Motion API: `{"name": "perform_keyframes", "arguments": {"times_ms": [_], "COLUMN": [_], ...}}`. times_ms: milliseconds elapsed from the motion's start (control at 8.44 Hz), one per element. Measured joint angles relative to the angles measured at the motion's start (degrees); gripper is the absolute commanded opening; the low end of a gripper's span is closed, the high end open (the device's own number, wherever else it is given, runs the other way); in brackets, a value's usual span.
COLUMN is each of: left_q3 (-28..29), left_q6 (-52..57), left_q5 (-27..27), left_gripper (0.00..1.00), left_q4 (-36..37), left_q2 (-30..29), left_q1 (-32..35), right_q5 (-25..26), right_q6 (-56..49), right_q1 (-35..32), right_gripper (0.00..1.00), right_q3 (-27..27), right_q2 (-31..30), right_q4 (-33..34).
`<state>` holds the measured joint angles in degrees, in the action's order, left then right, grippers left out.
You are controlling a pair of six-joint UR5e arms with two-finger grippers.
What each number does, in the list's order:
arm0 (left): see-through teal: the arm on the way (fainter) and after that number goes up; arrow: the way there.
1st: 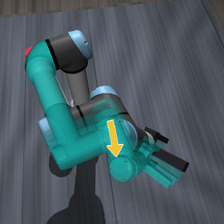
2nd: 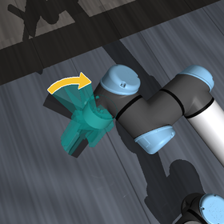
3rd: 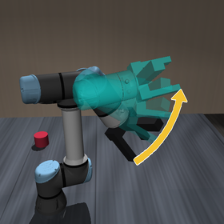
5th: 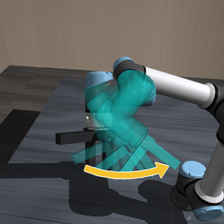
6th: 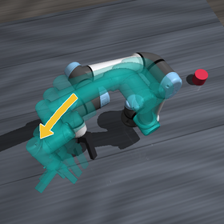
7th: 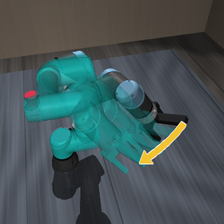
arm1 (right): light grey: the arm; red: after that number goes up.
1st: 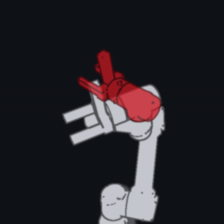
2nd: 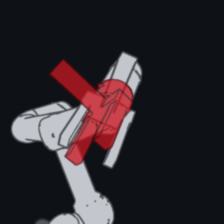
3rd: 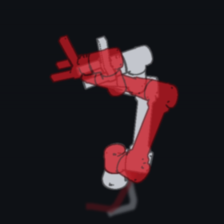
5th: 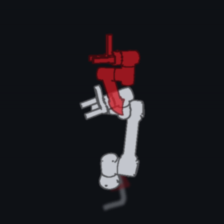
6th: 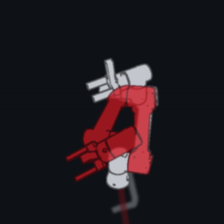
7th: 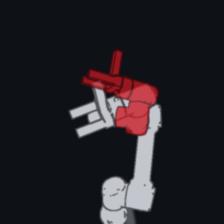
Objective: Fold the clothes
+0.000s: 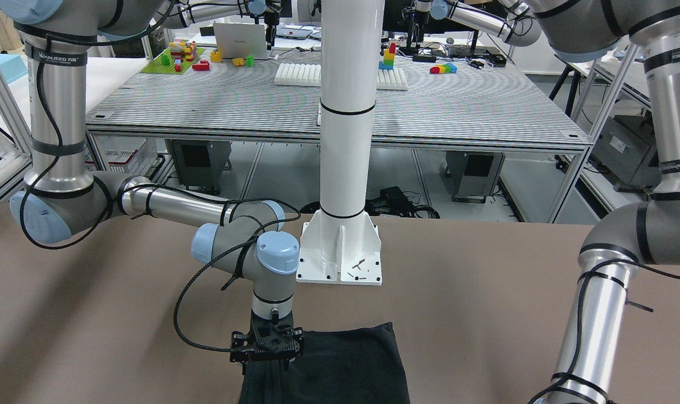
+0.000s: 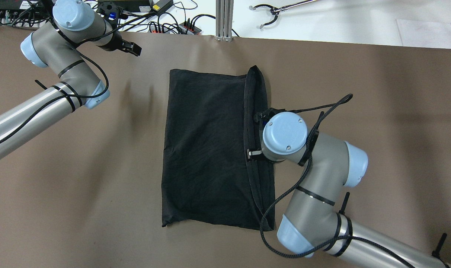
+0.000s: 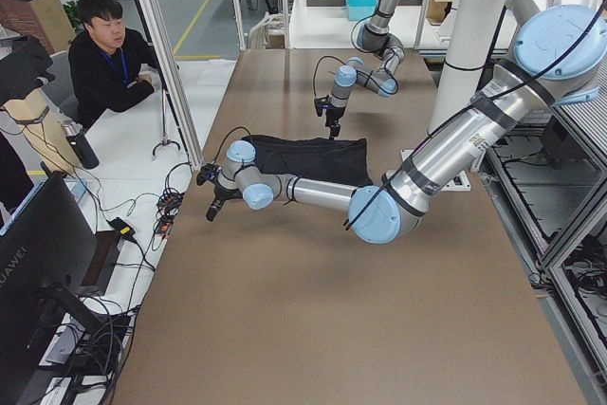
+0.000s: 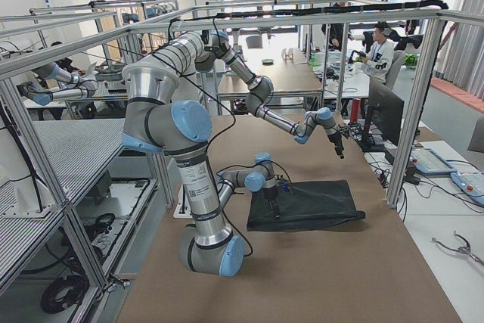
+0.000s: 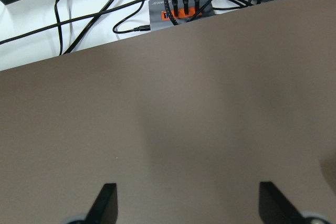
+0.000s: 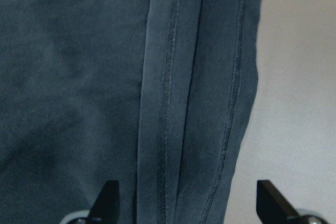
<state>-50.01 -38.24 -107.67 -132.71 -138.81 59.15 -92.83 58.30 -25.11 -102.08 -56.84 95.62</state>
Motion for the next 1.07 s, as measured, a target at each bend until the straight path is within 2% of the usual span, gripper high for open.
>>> {"name": "perform_keyframes", "arguments": {"times_ms": [593, 711, 830, 948, 1067], "left_q3": [0.00, 0.00, 0.00, 0.00, 0.00], "left_q6": [0.01, 0.01, 0.01, 0.01, 0.01], "left_q5": [0.00, 0.00, 0.00, 0.00, 0.00], "left_gripper": [0.95, 0.95, 0.95, 0.95, 0.95], "left_q4": [0.00, 0.00, 0.00, 0.00, 0.00], "left_q2": [0.24, 0.31, 0.35, 0.36, 0.38], "left_q1": [-0.08, -0.08, -0.08, -0.09, -0.09], "right_q5": [3.73, 4.13, 4.30, 4.37, 4.39], "right_q6": [0.00, -0.01, 0.01, 0.00, -0.01], "right_q1": [4.37, 4.69, 4.85, 4.88, 4.89], "right_gripper": [0.87, 0.77, 0.61, 0.49, 0.45], "right_q3": [-0.09, -0.08, -0.06, -0.05, -0.01], "right_q2": [-1.67, -1.77, -1.82, -1.84, -1.87], "right_q4": [0.17, 0.17, 0.18, 0.18, 0.18]}}
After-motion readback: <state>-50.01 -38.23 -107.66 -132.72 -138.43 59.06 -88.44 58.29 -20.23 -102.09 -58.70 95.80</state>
